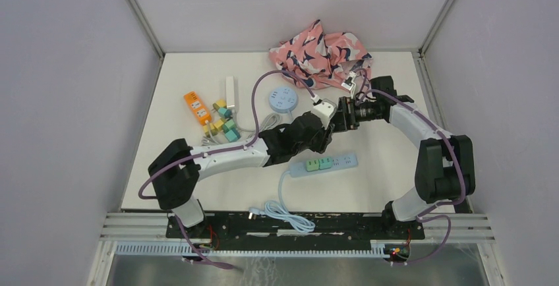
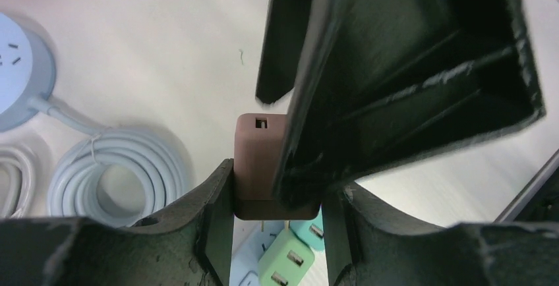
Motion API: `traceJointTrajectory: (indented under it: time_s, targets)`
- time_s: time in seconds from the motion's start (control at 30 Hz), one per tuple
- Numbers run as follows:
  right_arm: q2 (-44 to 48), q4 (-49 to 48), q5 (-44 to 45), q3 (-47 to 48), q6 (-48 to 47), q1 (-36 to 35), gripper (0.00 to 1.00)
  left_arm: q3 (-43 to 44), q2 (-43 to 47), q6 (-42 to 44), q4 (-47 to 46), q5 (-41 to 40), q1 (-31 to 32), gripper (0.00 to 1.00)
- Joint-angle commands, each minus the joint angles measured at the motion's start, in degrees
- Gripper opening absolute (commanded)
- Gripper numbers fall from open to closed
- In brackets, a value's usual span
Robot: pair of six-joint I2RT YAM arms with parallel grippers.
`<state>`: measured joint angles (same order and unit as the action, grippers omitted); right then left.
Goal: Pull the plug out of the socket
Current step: Place the plug at the center of the board.
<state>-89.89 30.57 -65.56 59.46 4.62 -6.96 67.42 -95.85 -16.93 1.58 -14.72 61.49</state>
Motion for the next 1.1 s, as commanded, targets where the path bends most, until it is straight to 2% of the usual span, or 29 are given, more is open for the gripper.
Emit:
traceJointTrajectory:
  time_s: [0.0, 0.17, 0.4, 0.53, 0.73, 0.93, 1.07]
  targets:
    - [3.73, 2.07, 0.39, 1.55, -8.56, 0.36, 0.99, -4.24, 5.05, 0.48, -2.24, -2.52, -2.13, 0.03]
    - [4.70, 1.46, 1.91, 1.24, -8.66, 0.52, 1.00, -15.26, 12.34, -3.79, -6.37, -2.57, -8.67, 0.03]
    - [4.11, 2.13, 2.19, 1.62, -8.50, 0.68, 1.00, -27.39, 23.45, -12.93, -6.46, -3.22, -24.64, 0.03]
    - [4.00, 2.17, 2.32, 1.71, -8.49, 0.73, 1.00, -30.86, 25.92, -17.43, -6.44, -2.87, -32.29, 0.03]
    - [4.05, 2.46, 2.43, 1.69, -8.49, 0.90, 1.00, -29.71, 23.70, -23.72, -3.43, -5.56, -36.76, 0.04]
    - [4.02, 2.47, 2.32, 1.69, -8.31, 0.92, 1.00, -27.20, 21.23, -27.94, 1.65, -9.76, -37.61, 0.05]
    - [4.02, 2.47, 2.35, 1.62, -8.23, 0.95, 1.00, -25.94, 19.23, -29.26, 3.68, -9.75, -37.95, 0.13]
